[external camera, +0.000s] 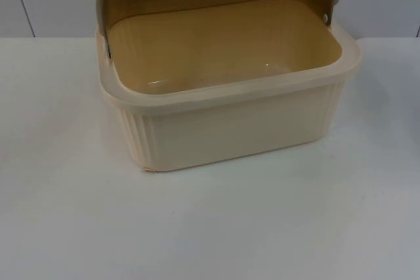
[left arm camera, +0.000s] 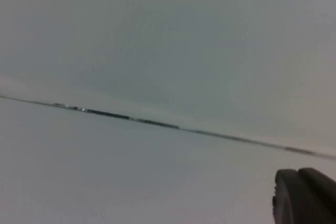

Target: Open the box lid with the left hand, place the block into the box with the right hand, then close the box lid with the left hand.

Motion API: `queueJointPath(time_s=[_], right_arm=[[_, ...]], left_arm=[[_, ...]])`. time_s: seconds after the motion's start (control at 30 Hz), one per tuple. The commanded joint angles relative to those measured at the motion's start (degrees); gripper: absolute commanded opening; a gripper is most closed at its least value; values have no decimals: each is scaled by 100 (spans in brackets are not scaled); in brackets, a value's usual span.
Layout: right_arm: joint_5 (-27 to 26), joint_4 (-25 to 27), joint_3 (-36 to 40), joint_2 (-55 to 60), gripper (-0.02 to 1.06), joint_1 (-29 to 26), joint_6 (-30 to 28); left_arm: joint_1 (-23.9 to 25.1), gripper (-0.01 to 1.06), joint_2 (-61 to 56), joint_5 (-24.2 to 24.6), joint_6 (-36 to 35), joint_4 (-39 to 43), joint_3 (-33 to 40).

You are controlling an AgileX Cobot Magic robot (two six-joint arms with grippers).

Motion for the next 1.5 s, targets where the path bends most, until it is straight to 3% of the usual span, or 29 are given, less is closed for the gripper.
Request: queueJointPath(time_s=[0.0, 0.23, 0.57, 0.63, 0.67, 0.73, 0.77, 0.9, 0.97, 1.0, 1.03, 1.07, 1.1, 1.17, 1.33, 1.47], right_arm=[[-13, -21, -21, -38, 105, 24, 20], [-13, -21, -21, -38, 105, 24, 20], [-5, -21, -21, -38, 105, 24, 32], [14, -21, -21, -38, 105, 24, 33], [23, -21, -21, -38, 105, 24, 33], [37, -21, -21, -38, 105, 24, 33], [37, -21, -21, -38, 105, 24, 44], [37, -21, -21, -38, 105, 24, 173], [37, -21, -21, -38, 105, 24, 173], [37, -21, -21, -38, 105, 24, 173], [37, -21, -21, -38, 105, 24, 173], [37, -21, -21, -38, 105, 24, 173], [37, -21, -21, -38, 105, 24, 182], [37, -21, -21, -38, 105, 24, 182], [107, -21, -21, -38, 105, 24, 180], [157, -21, -21, -38, 105, 24, 180]], left_arm=[[-28, 0, -13, -316, -104, -520, -6], [-28, 0, -1, -288, -115, -1750, 1], [-28, 0, 72, -236, -132, -1843, 1], [-28, 0, 143, -119, -144, -2487, 1], [6, 0, 155, -3, -158, -3245, 1], [44, 0, 169, 9, -158, -3529, 1], [70, 0, 169, 100, -97, -4128, 1], [81, 0, 181, 689, 81, -4540, -127], [187, 0, 205, 1334, 552, -5332, -256], [187, 0, 205, 1334, 552, -5332, -256], [264, 0, 205, 1616, 1902, -6344, -286], [309, 0, 195, 1859, 2823, -7078, -313], [309, 0, 195, 2145, 3431, -7604, -357], [309, 0, 208, 2214, 4099, -7952, -384], [244, 0, 219, 1564, 4147, -7181, -384], [228, 0, 336, 1495, 4218, -6802, -398]])
